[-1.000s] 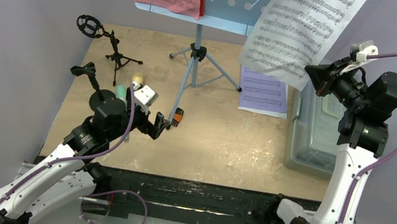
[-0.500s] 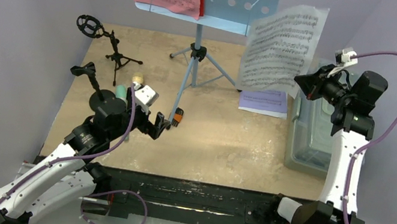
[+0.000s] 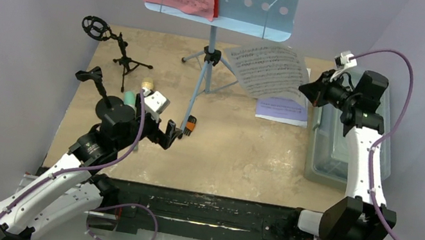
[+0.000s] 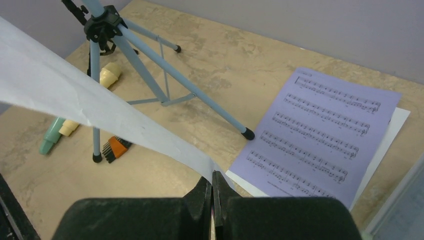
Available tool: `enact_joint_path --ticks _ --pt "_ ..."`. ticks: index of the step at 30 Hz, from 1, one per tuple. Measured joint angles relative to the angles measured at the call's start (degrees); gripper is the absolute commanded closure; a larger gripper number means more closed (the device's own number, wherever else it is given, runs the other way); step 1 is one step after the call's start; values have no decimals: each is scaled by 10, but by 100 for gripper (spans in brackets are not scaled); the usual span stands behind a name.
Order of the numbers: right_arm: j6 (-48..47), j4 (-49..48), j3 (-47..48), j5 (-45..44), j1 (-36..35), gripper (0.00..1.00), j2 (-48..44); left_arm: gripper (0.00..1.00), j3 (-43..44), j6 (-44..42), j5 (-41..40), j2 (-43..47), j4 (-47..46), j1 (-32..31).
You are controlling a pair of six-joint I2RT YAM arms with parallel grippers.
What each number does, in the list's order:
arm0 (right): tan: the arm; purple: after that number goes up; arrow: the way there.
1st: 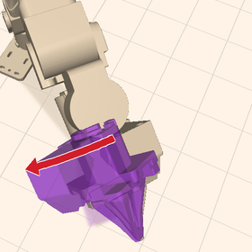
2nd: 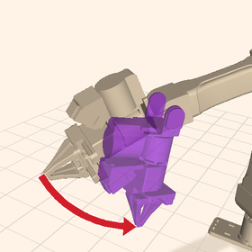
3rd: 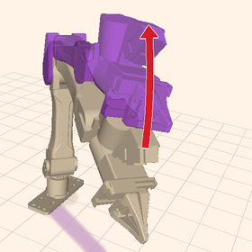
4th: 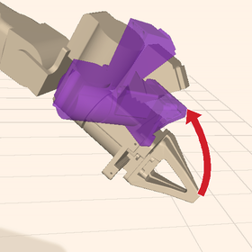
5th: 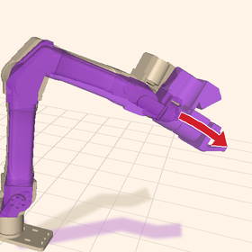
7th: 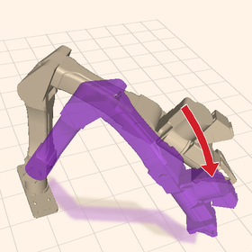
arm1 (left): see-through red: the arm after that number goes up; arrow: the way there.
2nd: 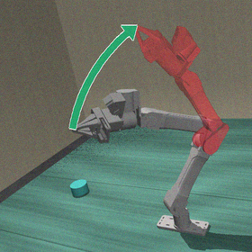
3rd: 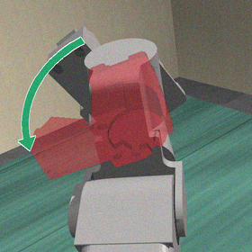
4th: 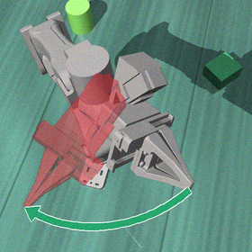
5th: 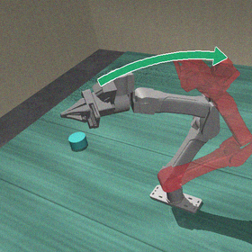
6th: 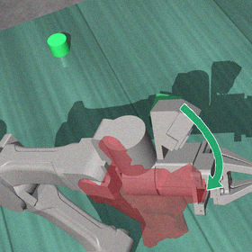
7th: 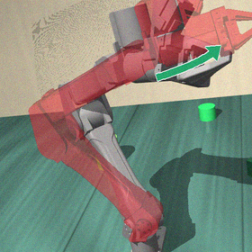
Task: Pack up the instrument practice props
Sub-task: Place the sheet music at the center of the board.
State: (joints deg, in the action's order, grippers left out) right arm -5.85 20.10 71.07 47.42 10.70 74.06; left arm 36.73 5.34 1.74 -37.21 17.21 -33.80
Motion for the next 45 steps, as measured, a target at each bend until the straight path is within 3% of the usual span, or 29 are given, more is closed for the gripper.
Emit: enact_joint_path --ticks 45 --pt "-13 -30 -30 -184 -51 100 175 0 0 0 5 0 0 4"
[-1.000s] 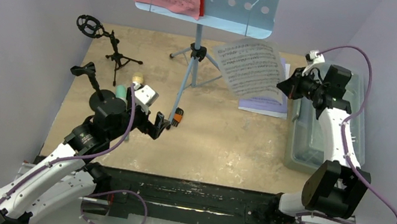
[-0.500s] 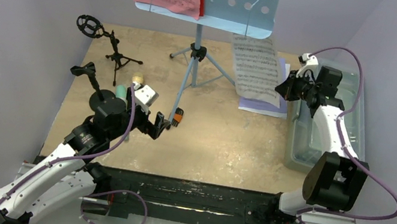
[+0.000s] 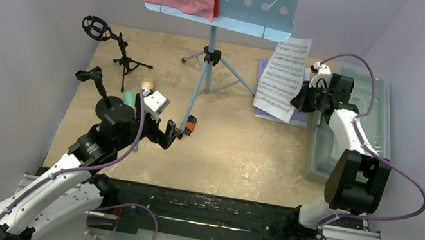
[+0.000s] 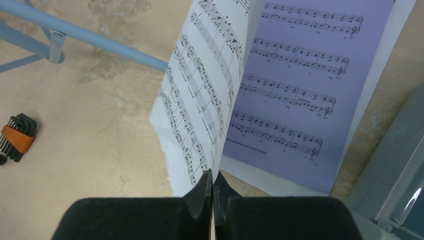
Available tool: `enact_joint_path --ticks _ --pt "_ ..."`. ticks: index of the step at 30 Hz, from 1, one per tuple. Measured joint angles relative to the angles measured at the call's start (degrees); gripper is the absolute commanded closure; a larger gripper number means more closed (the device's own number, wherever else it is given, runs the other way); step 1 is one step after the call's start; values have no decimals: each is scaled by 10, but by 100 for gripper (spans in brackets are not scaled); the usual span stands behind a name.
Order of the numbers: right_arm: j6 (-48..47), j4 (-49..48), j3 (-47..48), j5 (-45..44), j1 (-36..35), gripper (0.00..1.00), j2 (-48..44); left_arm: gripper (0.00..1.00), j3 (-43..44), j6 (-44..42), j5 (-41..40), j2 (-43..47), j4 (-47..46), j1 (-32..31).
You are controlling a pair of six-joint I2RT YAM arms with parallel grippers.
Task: Pack up the instrument practice props
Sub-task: Place the sheet music at the center of the board.
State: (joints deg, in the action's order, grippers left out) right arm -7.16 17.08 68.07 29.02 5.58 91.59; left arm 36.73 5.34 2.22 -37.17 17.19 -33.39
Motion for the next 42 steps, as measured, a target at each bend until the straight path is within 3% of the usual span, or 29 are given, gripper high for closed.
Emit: enact_joint_path --ticks 42 --pt "-39 2 13 -177 -45 100 82 0 0 0 1 0 0 0"
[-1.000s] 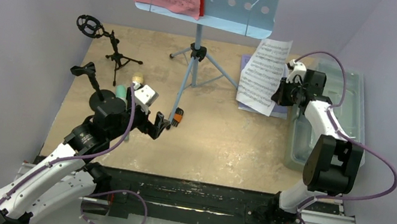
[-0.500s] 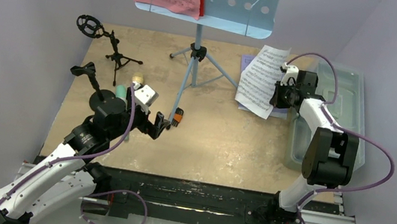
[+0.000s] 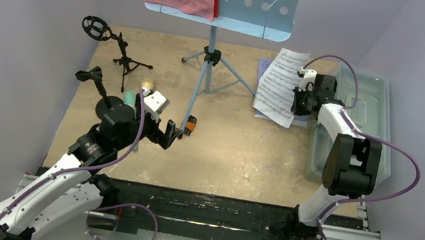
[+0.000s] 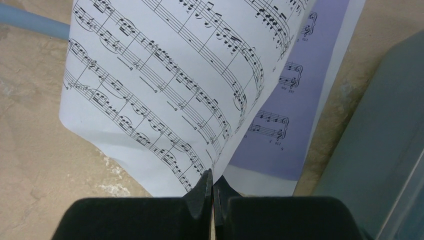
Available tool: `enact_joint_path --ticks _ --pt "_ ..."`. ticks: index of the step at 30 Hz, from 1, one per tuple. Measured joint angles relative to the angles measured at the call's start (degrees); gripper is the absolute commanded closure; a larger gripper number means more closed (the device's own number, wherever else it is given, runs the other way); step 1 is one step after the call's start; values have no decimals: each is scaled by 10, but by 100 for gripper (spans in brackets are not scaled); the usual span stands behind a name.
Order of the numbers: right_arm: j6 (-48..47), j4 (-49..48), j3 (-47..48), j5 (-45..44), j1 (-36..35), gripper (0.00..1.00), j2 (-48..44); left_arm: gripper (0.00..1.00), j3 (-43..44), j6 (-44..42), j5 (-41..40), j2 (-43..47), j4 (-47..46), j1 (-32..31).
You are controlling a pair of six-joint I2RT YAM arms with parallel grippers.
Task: Pack up the instrument practice props
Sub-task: Place the sheet music at the center of the board.
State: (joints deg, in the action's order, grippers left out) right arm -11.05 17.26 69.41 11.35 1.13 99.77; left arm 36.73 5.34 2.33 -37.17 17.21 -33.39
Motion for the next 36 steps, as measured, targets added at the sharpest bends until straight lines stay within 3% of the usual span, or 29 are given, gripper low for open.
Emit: enact_joint_path --ticks 14,23,29,36 --pt "-9 0 8 -31 -6 100 5 0 0 0 0 0 0 0" --pt "-43 -2 27 -110 -32 99 18 0 0 0 0 0 0 0" --pt "-53 -2 27 -147 -33 90 18 0 0 0 0 -1 0 0" --pt "-57 -2 27 -153 -33 71 18 0 0 0 0 -1 0 0"
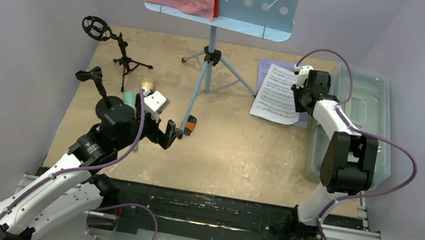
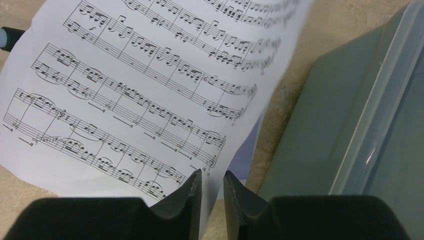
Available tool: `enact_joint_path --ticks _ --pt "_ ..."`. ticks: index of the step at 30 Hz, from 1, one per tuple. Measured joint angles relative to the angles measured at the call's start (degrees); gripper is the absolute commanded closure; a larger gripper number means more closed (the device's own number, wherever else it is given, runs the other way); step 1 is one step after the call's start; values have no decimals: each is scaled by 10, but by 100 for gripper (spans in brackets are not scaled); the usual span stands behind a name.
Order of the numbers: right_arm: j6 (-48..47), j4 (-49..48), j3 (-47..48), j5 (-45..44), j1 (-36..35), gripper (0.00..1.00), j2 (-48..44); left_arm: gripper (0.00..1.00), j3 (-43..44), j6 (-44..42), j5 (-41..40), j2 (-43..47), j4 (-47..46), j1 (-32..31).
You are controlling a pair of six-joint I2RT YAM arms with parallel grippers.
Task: Pack up the instrument practice props
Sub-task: Place the sheet music at the center of the board, then pick up the sheet music from the music stand.
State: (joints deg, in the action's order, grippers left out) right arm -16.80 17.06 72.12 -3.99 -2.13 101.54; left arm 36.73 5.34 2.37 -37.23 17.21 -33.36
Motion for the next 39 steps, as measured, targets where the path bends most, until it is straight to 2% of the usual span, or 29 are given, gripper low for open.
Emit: enact_joint_path --ticks 9,20,25,32,39 --pt "3 0 -8 23 0 40 -38 0 0 0 0 0 0 0" --pt "11 -8 -21 131 0 13 -152 0 0 0 0 2 0 0" --pt "18 -3 -38 190 8 8 -181 0 0 6 2 15 -2 0" --pt "27 21 -59 305 71 1 -250 0 -12 48 9 61 -36 2" --pt "12 48 -86 401 80 1 -331 0 -29 127 15 92 -60 3"
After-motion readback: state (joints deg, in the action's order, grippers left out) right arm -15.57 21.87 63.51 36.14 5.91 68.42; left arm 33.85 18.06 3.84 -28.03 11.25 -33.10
